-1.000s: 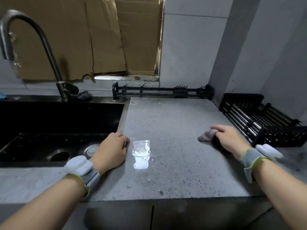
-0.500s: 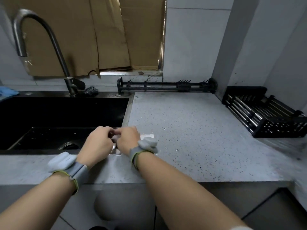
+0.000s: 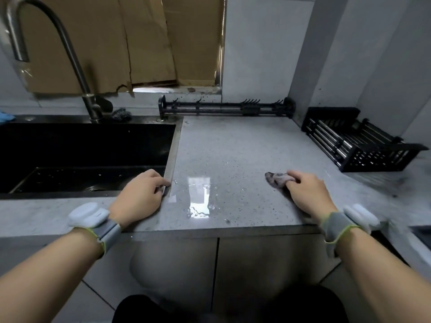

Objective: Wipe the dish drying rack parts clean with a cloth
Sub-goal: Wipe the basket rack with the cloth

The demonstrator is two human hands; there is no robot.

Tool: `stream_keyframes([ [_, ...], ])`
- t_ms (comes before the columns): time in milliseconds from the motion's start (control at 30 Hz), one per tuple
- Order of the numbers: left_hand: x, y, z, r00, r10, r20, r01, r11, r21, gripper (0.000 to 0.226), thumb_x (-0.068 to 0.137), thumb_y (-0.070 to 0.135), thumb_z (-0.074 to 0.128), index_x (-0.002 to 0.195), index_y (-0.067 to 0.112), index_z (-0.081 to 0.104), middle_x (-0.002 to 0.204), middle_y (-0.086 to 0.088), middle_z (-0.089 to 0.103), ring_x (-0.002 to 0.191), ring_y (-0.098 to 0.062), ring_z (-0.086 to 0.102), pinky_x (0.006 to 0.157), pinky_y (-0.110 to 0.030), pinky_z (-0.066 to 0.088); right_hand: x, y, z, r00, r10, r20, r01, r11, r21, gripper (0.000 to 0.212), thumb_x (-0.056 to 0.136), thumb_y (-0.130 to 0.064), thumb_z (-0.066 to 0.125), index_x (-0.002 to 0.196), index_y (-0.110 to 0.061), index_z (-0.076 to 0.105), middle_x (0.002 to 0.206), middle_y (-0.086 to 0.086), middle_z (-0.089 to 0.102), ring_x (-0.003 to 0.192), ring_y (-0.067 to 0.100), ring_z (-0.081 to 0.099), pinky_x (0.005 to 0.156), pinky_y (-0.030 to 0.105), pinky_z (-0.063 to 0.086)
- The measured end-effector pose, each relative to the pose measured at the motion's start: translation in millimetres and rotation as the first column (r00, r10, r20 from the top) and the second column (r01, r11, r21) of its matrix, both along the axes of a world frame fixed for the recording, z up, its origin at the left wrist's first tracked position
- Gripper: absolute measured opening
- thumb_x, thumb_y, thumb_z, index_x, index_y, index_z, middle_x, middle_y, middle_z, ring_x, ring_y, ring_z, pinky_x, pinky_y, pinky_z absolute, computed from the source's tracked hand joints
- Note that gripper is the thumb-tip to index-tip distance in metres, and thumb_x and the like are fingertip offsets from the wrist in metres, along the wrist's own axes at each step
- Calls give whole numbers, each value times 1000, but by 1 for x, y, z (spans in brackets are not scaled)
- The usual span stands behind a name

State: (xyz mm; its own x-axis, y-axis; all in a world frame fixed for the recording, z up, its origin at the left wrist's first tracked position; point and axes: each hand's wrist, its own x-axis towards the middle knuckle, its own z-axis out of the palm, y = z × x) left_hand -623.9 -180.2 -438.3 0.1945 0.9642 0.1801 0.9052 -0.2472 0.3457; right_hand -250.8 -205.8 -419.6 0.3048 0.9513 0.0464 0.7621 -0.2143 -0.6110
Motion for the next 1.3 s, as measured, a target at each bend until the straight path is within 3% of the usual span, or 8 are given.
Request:
stream_keyframes([
  [133,2,-1,5,999,3,36,-2,999,-38,39,95,5,47,123,18,71,122,4,57,105,-13,51,90,-22,35,-16,-31,-22,988,95,126,-81,991,-109,57,106,-49,22,149,-16,36,159,12,28,150,31,12,122,49,9],
  [367,-4,-2,11,999,12,48,-7,995,-103,50,89,-1,44,129,19,67,120,6,59,111,-15,55,100,-28,42,-147,-34,-36,912,288,291,-264,957,-119,63,101,-19,28,156,-6,0,163,23,-1,150,39,-8,122,50,-6],
  [600,-25,9,22,909,134,395,-43,973,-229,54,83,-16,39,119,9,71,103,0,75,102,-9,68,96,-21,51,-307,-16,-31,901,414,128,-398,908,-132,68,96,-17,45,153,3,13,163,22,6,152,32,-3,123,42,-7],
  [667,-35,12,28,767,256,589,-78,948,-310,51,85,-22,33,112,0,70,87,0,74,85,-9,70,80,-15,54,-333,-6,-25,891,449,65,-442,891,-101,55,95,-17,49,145,0,34,157,19,26,149,32,13,123,40,8],
  [733,-52,19,34,630,366,685,-129,919,-372,43,87,-20,34,114,-9,66,88,-13,72,83,-25,69,78,-30,55,-344,5,-17,885,466,12,-465,884,-57,40,93,-17,53,131,-5,52,139,20,48,135,37,36,111,42,31],
  [900,-93,28,47,542,424,725,-168,901,-401,45,84,-21,32,104,-3,69,107,-28,70,85,-28,69,74,-34,58,-337,45,5,800,584,-137,-586,810,28,26,93,-12,53,116,-13,65,118,14,65,115,37,56,92,40,48],
  [1133,-114,51,60,860,183,476,-100,976,-195,56,75,-5,77,119,28,65,111,9,68,104,-4,64,85,-16,48,-314,137,53,653,740,-162,-710,673,209,22,81,-15,73,102,-19,70,108,8,64,97,19,60,85,26,47],
  [1300,-95,80,57,787,128,603,-103,992,-77,43,76,6,83,113,22,67,102,6,74,91,-1,67,81,-16,49,-304,162,69,489,726,-484,-710,653,262,34,70,-1,80,95,-19,66,94,5,54,77,18,55,72,34,50],
])
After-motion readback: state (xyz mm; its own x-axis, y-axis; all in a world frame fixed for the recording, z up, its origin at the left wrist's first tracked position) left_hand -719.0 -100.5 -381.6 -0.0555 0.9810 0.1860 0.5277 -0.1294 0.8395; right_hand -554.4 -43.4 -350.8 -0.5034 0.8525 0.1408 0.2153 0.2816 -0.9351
